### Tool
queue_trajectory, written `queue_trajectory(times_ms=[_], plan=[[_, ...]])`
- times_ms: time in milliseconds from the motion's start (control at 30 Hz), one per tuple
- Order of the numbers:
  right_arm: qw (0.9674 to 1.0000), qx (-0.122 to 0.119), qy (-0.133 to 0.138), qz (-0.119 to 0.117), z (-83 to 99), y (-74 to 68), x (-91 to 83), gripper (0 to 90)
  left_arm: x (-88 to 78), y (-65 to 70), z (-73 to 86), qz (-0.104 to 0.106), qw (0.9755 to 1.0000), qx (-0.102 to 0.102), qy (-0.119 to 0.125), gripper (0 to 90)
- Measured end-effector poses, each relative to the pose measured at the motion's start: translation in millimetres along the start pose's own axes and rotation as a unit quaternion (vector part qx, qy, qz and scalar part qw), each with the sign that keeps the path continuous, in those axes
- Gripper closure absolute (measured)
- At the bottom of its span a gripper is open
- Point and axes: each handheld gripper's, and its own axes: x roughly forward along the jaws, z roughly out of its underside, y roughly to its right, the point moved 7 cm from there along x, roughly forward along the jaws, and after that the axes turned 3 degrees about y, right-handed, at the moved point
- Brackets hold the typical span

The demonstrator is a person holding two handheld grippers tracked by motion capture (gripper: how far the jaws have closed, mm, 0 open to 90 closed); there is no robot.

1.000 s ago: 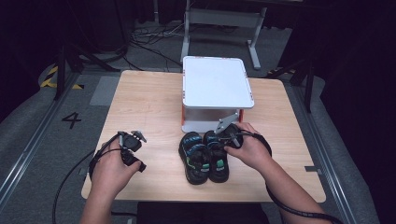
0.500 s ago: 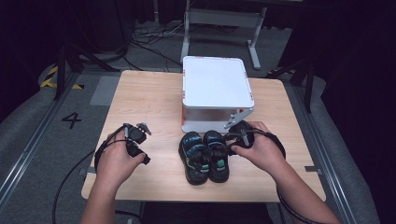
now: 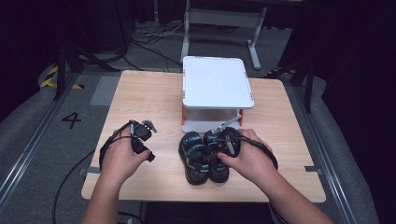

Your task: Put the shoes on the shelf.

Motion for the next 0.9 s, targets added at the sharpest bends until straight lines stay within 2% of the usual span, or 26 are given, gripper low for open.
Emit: queue_trajectory(times_ms=[133, 233, 400, 433, 533, 600, 733, 800, 900], plan=[[1.0000, 0.005, -0.006, -0.004, 1.6, -4.8, 6.3, 46.9, -0.2, -0.5, -0.1, -0.004, 1.0000, -0.002, 0.000, 29.1], [0.9994, 0.032, -0.017, -0.002, 2.6, -8.4, 13.5, 45.9, 1.3, 1.6, -0.2, -0.002, 1.0000, 0.003, -0.004, 29.1], [0.9986, 0.048, -0.022, 0.007, 1.5, -4.0, 27.3, 46.0, 1.8, 5.0, -1.2, 0.000, 1.0000, 0.007, -0.004, 29.1], [0.9976, 0.060, -0.034, 0.001, 2.4, -2.9, 34.4, 46.6, 2.2, 5.3, -1.1, -0.001, 0.9999, 0.009, -0.005, 29.1], [0.9971, 0.063, -0.040, -0.009, 3.2, -5.1, 42.1, 48.7, 2.7, 5.7, -1.0, 0.001, 0.9999, 0.010, -0.006, 29.1], [0.9966, 0.061, -0.053, -0.017, 5.4, -7.9, 50.5, 54.1, 2.9, 5.9, -1.0, 0.001, 1.0000, 0.009, -0.004, 29.1], [0.9968, 0.044, -0.066, 0.002, 7.7, -6.3, 55.2, 69.7, 2.4, 4.6, -0.9, 0.000, 1.0000, 0.008, -0.002, 29.1], [0.9956, 0.059, -0.073, 0.002, 7.2, -6.0, 55.4, 76.4, 2.8, 4.5, -0.9, 0.000, 1.0000, 0.006, -0.003, 29.1], [0.9944, 0.072, -0.076, 0.002, 6.5, -5.2, 56.9, 81.7, 2.3, 4.7, -0.9, 0.003, 1.0000, 0.007, -0.001, 29.4]])
